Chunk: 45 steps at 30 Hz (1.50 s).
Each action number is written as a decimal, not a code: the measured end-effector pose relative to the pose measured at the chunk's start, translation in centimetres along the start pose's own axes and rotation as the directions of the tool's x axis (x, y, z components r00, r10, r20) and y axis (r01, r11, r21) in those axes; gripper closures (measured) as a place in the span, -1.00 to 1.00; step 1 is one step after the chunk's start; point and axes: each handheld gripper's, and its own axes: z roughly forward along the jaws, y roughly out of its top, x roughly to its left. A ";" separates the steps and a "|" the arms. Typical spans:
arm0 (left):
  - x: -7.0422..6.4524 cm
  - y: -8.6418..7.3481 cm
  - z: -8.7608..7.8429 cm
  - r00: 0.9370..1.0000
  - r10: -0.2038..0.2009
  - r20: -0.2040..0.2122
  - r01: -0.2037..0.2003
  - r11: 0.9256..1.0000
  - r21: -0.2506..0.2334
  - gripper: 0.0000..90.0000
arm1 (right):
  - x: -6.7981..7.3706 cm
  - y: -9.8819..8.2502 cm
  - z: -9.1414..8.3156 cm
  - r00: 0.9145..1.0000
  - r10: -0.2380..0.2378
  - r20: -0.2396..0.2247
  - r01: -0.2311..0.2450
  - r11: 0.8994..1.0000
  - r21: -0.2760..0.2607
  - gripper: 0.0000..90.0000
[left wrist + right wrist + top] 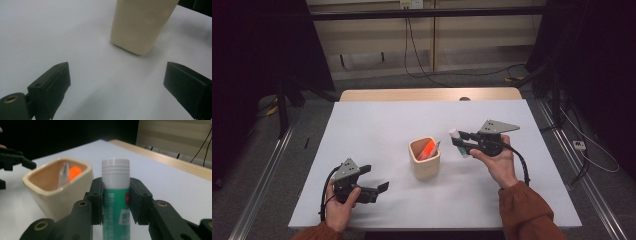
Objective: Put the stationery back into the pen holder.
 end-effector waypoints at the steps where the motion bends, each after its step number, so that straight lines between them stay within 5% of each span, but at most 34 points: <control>1: 0.0 0.0 0.0 1.000 0.000 0.001 0.000 1.000 0.000 -0.84 | 0.1 0.2 -0.2 1.000 -0.004 0.003 0.004 1.000 -0.016 0.47; 11: 0.1 0.0 0.0 1.000 -0.004 -0.002 0.004 1.000 0.000 -0.85 | 0.9 2.2 -1.4 1.000 -0.013 -0.019 0.010 0.991 -0.130 0.47; 17: 0.1 0.0 0.0 1.000 0.001 0.000 -0.001 1.000 0.004 -0.85 | 2.0 3.2 -1.7 1.000 0.006 -0.019 -0.009 0.981 -0.193 0.47; 22: 0.1 0.0 0.0 1.000 -0.002 0.003 0.002 1.000 0.004 -0.85 | 3.2 4.0 -1.4 0.999 -0.033 -0.031 0.024 0.967 -0.254 0.47; 31: 0.5 -0.1 -0.3 0.999 -0.032 -0.037 0.032 0.999 -0.018 -0.88 | 4.9 5.2 0.0 0.995 -0.055 -0.081 0.031 0.962 -0.272 0.47; 45: 0.5 -0.1 -0.3 0.999 -0.032 -0.025 0.031 0.999 -0.016 -0.88 | 7.4 4.8 4.5 0.987 -0.055 -0.149 0.018 0.971 -0.238 0.47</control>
